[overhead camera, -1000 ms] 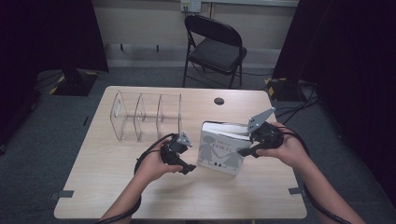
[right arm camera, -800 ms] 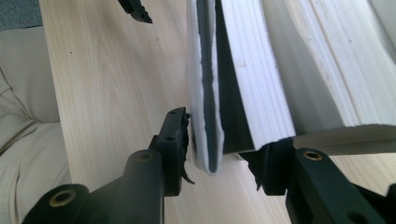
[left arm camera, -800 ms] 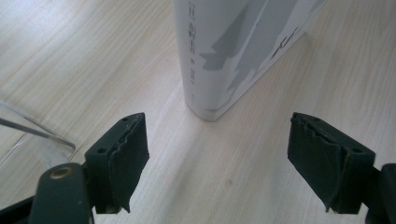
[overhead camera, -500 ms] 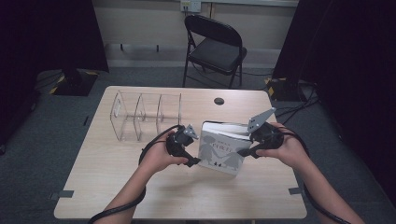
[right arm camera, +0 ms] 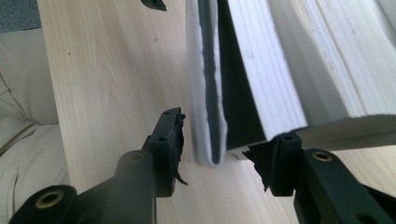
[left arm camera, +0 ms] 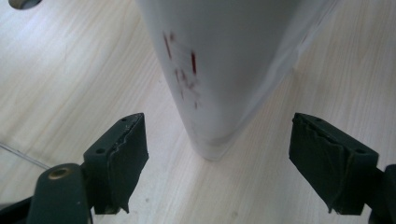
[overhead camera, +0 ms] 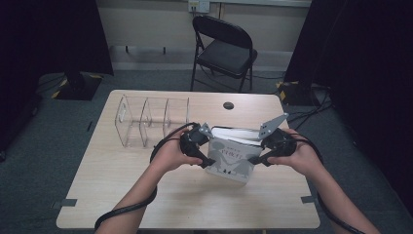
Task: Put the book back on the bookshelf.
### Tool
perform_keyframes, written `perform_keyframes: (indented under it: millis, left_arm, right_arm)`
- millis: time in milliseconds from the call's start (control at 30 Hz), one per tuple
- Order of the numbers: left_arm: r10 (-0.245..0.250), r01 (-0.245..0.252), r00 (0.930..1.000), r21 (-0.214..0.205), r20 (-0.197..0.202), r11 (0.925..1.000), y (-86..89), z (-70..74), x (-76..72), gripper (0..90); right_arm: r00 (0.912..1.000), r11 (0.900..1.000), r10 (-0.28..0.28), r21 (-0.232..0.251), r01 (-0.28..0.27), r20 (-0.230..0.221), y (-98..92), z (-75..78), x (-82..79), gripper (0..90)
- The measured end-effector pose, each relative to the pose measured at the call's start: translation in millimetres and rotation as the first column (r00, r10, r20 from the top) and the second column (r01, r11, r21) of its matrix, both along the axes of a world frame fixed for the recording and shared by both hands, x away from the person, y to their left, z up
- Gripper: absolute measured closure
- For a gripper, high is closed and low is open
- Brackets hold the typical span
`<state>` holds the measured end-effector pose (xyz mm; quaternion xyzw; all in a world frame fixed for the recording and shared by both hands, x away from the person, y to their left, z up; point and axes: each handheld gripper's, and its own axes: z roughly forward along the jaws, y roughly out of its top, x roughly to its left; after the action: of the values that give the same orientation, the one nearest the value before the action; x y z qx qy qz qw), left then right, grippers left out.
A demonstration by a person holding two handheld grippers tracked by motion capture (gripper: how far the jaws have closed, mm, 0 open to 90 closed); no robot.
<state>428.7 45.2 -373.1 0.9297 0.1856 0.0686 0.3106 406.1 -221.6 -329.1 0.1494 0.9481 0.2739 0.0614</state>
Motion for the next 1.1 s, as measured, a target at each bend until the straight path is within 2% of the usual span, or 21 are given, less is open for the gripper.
perform_keyframes:
  millis: [200,300,533,633,800,1000,1100]
  left_arm:
    - [-0.008,0.009,0.9999,0.031,-0.011,0.9995,-9.8,4.6,4.1,19.7]
    - [-0.017,0.017,0.9999,0.037,-0.001,0.9992,-15.6,8.0,6.3,19.9]
    - [-0.026,0.025,0.9992,0.024,0.030,0.9994,-25.0,17.8,8.6,21.9]
    - [-0.049,0.048,0.9980,0.037,0.040,0.9982,-28.9,22.1,10.0,21.7]
    - [-0.069,0.069,0.9967,0.015,0.043,0.9975,-33.9,25.2,9.4,23.1]
    - [-0.069,0.068,0.9973,0.031,0.025,0.9972,-36.8,27.5,10.3,23.2]
    - [-0.072,0.072,0.9974,0.046,-0.008,0.9963,-36.4,31.7,8.0,28.6]
  right_arm:
    - [1.0000,0.9999,-0.003,0.011,0.003,0.000,-3.1,-2.3,0.9,54.5]
    - [1.0000,1.0000,-0.005,0.007,0.005,0.001,-3.6,-3.0,0.8,54.4]
    - [0.9999,0.9999,-0.010,0.009,0.010,-0.002,-5.1,-4.6,0.3,54.0]
    - [0.9998,0.9999,-0.012,0.006,0.012,0.013,-4.6,-5.6,-0.6,53.9]
    - [0.9998,0.9998,-0.017,0.011,0.017,0.009,-7.0,-6.5,-0.6,53.3]
    - [0.9996,0.9995,-0.024,0.020,0.024,0.013,-10.3,-8.0,0.2,53.1]
    - [0.9992,0.9991,-0.033,0.028,0.032,0.023,-11.6,-9.1,1.1,52.9]
